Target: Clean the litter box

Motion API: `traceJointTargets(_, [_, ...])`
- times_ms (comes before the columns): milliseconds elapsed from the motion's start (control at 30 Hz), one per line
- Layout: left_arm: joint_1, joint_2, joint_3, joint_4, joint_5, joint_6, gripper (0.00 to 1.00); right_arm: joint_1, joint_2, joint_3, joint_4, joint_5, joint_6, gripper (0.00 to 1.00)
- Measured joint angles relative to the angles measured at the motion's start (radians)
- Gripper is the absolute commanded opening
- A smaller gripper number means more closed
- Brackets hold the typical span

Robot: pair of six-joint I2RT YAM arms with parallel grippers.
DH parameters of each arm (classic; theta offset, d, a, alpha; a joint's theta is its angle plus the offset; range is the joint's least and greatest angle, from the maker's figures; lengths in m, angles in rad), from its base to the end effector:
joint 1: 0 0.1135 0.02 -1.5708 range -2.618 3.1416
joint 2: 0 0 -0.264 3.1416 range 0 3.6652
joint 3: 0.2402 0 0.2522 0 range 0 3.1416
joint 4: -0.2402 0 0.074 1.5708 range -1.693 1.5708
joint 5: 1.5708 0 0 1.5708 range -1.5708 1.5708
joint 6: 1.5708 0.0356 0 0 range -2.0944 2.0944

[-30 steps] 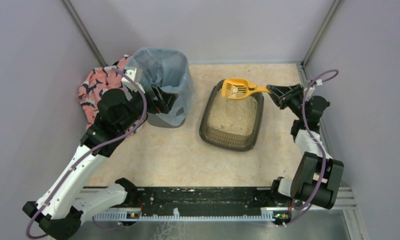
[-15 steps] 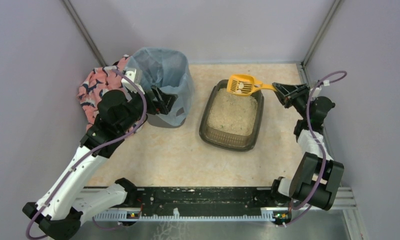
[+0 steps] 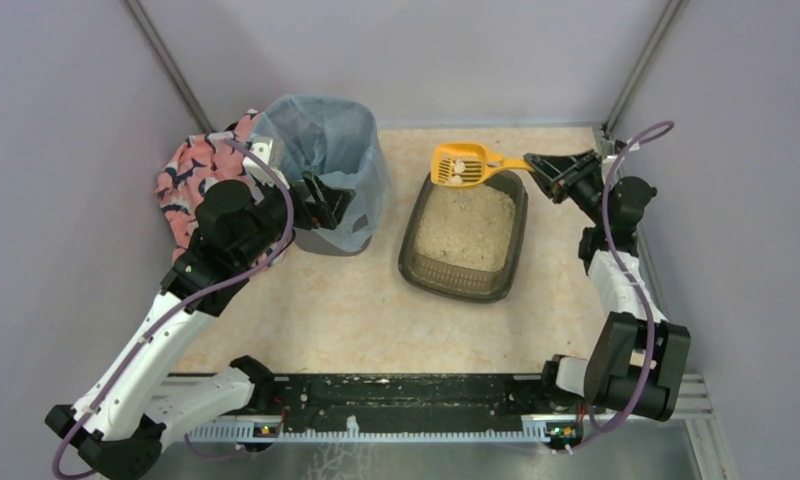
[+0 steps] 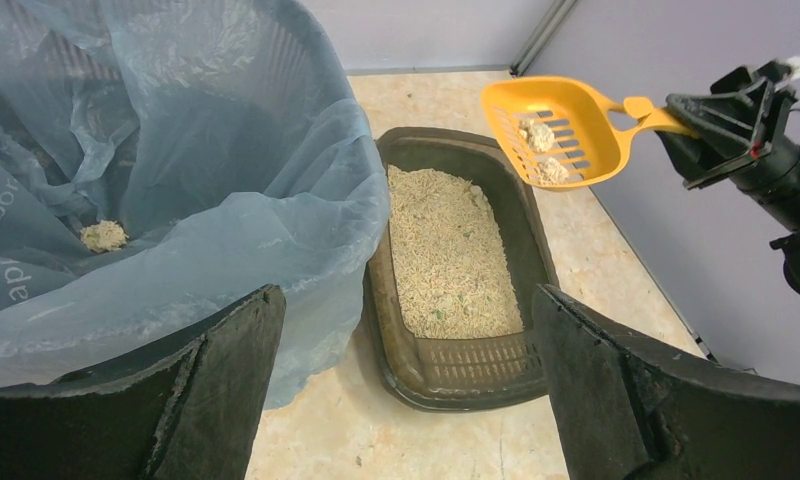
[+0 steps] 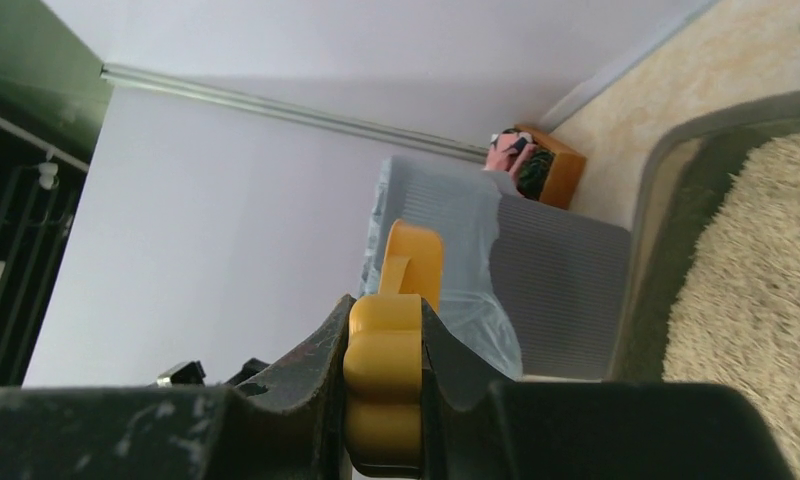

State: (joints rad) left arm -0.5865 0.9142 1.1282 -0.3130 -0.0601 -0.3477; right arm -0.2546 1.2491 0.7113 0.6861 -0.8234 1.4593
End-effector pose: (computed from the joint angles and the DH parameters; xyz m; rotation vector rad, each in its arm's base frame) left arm 0.1632 -0.1059 0.4224 0.1576 1.7045 -0.6519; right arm 0.2725 -0.0439 0.3045 0.6347 1.5532 1.5226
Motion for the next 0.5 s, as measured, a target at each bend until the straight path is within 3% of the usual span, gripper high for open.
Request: traceJointTargets(500, [0.000,-0.045,-0.023,-0.002,-0.001,-0.007,0.99,0.300,0.088,0.315,-0.065,0.111,-0.027,0.00])
